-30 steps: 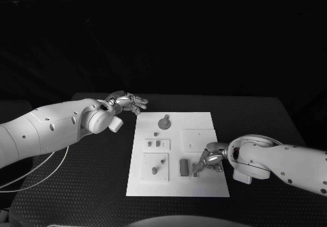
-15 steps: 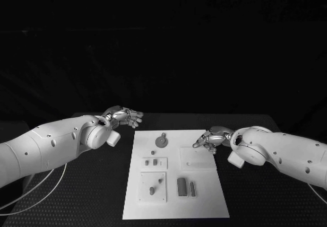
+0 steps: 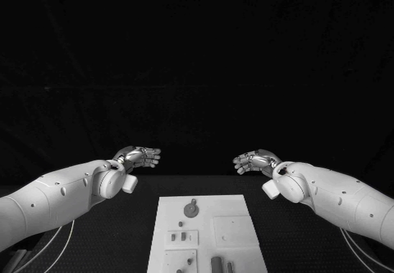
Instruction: Assemble the parts on the task board
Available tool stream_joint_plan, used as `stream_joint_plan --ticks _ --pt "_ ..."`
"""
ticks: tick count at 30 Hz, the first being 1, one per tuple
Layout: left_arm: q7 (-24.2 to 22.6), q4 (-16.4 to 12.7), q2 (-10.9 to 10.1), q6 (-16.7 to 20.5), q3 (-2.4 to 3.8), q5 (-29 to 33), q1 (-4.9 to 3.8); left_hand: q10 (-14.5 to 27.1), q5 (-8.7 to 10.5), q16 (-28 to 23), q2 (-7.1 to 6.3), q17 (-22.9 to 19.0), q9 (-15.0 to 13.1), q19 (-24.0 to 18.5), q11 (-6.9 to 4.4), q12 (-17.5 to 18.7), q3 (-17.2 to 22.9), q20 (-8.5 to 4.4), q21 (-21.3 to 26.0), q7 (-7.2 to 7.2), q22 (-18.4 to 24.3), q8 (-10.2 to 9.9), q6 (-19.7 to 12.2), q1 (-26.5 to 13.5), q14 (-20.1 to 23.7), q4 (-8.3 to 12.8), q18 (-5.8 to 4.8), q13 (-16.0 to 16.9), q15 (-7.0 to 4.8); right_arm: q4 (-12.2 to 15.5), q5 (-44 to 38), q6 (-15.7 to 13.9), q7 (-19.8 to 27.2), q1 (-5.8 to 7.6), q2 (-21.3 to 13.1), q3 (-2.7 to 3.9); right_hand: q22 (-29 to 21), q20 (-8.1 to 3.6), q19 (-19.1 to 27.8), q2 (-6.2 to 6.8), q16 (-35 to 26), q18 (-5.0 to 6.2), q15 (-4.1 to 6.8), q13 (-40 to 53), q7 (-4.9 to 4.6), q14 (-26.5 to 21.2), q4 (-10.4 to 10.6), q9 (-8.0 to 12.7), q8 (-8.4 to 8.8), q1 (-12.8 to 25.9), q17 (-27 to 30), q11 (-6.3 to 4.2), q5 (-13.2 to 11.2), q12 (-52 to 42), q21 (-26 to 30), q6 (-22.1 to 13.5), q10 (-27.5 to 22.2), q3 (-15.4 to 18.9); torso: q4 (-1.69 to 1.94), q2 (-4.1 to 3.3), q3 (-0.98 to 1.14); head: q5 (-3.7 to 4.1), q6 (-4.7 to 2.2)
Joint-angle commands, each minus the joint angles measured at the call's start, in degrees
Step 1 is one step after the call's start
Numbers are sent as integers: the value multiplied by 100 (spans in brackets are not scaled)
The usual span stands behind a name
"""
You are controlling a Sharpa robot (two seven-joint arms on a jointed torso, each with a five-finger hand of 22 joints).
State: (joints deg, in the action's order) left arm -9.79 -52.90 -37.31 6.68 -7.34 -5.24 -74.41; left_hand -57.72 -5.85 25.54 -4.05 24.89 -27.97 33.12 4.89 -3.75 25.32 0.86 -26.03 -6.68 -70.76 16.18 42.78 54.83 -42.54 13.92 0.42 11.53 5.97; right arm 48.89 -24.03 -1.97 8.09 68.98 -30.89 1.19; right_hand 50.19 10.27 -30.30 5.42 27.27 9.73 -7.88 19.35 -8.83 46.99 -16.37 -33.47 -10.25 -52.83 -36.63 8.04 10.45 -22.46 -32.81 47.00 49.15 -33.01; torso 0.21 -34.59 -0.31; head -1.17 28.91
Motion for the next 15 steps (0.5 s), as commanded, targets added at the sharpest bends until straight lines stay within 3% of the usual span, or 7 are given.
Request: stream_joint_plan --ticks 1,3,9,10,14,15 --pt "-274 121 98 -111 6 424 -8 396 21 -249 -45 -72 99 -246 -36 12 -32 136 252 165 105 -209 -418 -78 327 -1 -42 -174 39 -100 376 8 406 -9 37 15 -247 117 140 -33 -474 -17 -63 -540 24 -4 39 81 -46 -17 359 8 17 548 367 -71 132 125 -7 137 2 -30 -126" --pt "-273 148 118 -143 6 473 -7 502 22 -315 -52 -90 119 -281 -76 16 -38 176 326 260 139 -264 -549 -82 404 -15 -42 -236 36 -113 376 -4 414 -9 34 17 -330 157 195 -63 -625 -17 -59 -714 26 -48 62 120 -62 -9 485 18 44 709 497 -87 191 167 -1 156 2 -46 -163" --pt "-255 181 175 -341 5 468 -2 518 17 -373 -19 -90 70 -263 -67 -14 -55 196 419 178 168 -159 -423 -89 418 -66 -42 -323 68 -122 376 -7 409 -9 6 18 -427 213 311 -80 -791 -28 -81 -985 -25 -35 120 194 -93 -1 697 77 79 979 688 -127 338 245 15 159 8 -71 -272" --pt "-115 181 143 -84 1 285 1 5772 585 -2554 405 -2489 2797 -3312 -489 375 -2532 -86 2603 668 2240 -1618 -4278 -5483 4254 -1392 -42 -1153 -597 -131 238 -13 227 -5 23 16 -5019 -1027 3030 -542 -2727 -973 788 -1935 883 -4699 1637 3347 1025 5283 3663 -804 -1045 2246 3281 -4700 -4915 3301 2 137 2 -49 -214" --pt "-184 40 111 55 28 293 53 5772 585 -2554 405 -2489 2797 -3312 -489 375 -2532 -86 2603 668 2925 -1618 -4278 -5483 4254 -1392 -42 -1153 -597 10 310 -153 291 -35 -24 12 -5019 -1027 3030 -542 -2727 -973 788 -1935 883 -4699 1637 3347 1025 5283 3663 -804 -1045 2246 3281 -4700 -4915 3301 0 156 5 -34 -143" --pt "-213 -21 97 115 39 297 75 5772 585 -2554 405 -2489 2797 -3312 -489 375 -2532 -86 2603 668 7076 -1618 -4278 -5483 4254 -1392 -42 -1153 -597 71 341 -214 319 -47 -44 10 -5019 -1027 3030 -542 -2727 -973 788 -1935 883 -4699 1637 3347 1025 5283 3663 -804 -1045 2246 3281 -4700 -4915 3301 -1 164 6 -27 -113"
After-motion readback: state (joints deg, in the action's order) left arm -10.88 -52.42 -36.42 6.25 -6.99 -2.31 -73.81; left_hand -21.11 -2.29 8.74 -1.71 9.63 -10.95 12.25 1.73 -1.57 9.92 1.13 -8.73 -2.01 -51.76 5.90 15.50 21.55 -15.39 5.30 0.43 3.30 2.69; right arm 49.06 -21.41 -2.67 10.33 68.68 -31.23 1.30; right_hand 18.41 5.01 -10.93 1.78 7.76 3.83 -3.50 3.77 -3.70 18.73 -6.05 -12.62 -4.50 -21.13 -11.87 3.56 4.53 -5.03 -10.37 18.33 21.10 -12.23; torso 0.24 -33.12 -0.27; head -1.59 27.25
